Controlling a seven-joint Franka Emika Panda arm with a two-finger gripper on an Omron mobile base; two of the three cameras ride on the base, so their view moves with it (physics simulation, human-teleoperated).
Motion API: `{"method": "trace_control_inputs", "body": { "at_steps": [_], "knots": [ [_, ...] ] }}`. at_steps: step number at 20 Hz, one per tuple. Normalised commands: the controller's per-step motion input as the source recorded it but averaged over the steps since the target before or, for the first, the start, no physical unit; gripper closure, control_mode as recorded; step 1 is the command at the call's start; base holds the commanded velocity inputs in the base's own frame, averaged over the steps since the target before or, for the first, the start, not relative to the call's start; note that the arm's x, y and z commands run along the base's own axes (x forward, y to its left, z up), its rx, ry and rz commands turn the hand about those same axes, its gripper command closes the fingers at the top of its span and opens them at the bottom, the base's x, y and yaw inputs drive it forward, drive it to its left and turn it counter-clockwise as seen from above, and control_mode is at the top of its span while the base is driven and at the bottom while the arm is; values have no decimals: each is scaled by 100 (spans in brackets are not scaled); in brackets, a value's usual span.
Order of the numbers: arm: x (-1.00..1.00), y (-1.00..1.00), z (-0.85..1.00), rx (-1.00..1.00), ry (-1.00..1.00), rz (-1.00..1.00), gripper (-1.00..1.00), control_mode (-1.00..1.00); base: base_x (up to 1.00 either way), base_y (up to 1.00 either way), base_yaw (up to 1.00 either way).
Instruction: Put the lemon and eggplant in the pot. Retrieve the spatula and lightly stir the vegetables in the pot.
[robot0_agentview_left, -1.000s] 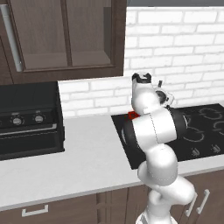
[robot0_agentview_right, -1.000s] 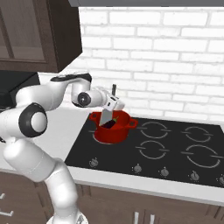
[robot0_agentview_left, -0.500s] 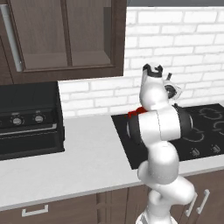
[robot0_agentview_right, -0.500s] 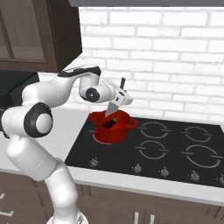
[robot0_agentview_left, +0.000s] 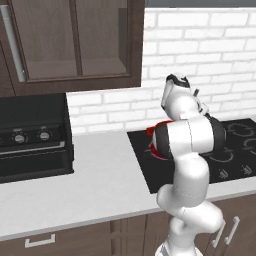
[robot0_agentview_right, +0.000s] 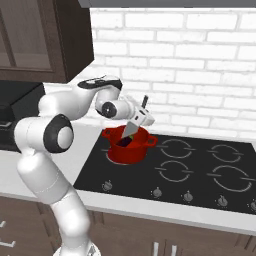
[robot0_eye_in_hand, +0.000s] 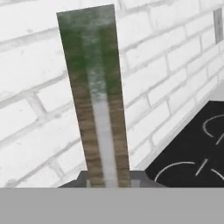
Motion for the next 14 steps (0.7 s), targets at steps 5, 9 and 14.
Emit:
{"method": "trace_control_inputs", "body": {
  "at_steps": [5,9,14],
  "knots": [
    [-19,17,-83,0,0,-5,100,-100,0,0,0],
    [17,1,-65,0,1,-13,100,-100,0,0,0],
    [53,0,-58,0,8,-16,100,-100,0,0,0]
  ]
}}
